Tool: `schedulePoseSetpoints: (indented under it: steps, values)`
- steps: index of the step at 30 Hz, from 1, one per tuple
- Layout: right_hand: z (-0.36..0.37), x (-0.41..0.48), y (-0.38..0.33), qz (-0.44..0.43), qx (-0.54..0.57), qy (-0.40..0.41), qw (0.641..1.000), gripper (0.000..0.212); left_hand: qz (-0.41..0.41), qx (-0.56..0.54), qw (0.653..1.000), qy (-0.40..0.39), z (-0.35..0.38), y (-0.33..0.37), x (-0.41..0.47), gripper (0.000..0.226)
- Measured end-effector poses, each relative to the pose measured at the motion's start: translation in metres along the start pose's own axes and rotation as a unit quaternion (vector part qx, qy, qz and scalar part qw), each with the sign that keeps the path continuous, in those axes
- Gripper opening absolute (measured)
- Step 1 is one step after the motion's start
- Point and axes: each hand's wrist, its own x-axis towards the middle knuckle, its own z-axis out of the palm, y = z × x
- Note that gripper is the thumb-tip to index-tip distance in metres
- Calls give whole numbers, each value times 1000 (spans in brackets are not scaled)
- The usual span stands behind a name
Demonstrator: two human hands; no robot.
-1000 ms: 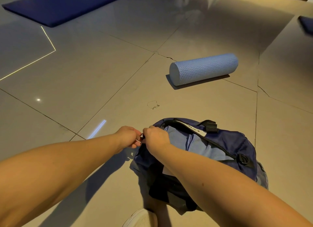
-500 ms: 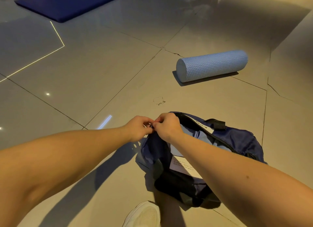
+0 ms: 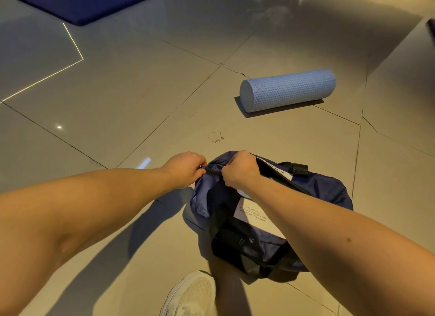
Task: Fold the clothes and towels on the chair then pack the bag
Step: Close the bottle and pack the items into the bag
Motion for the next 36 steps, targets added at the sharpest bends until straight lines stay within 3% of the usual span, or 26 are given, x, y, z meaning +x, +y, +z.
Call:
schedulePoseSetpoints:
  steps: [11,15,19,29,32,36]
  values:
    - [-28,-27,27,24,-17,-9,1000,12,-31,143,989,-7,1,10,2,25]
    - [-31,-33,26,12,-46,-22,999,24,96,167,979,70,1,30,2,44]
    - [-30,-36,26,-7,-74,-19,997,8,196,177,964,4,3,45,1,39]
    - [-40,-48,58,3,-72,17,997,22,140,205,969,-13,-9,36,7,27]
    - [-49,-52,77,17,-53,35,998,11,120,229,966,-22,-9,43,7,26]
    - [-50,-62,88,22,-6,57,998,19,170,187,967,32,-6,70,7,27]
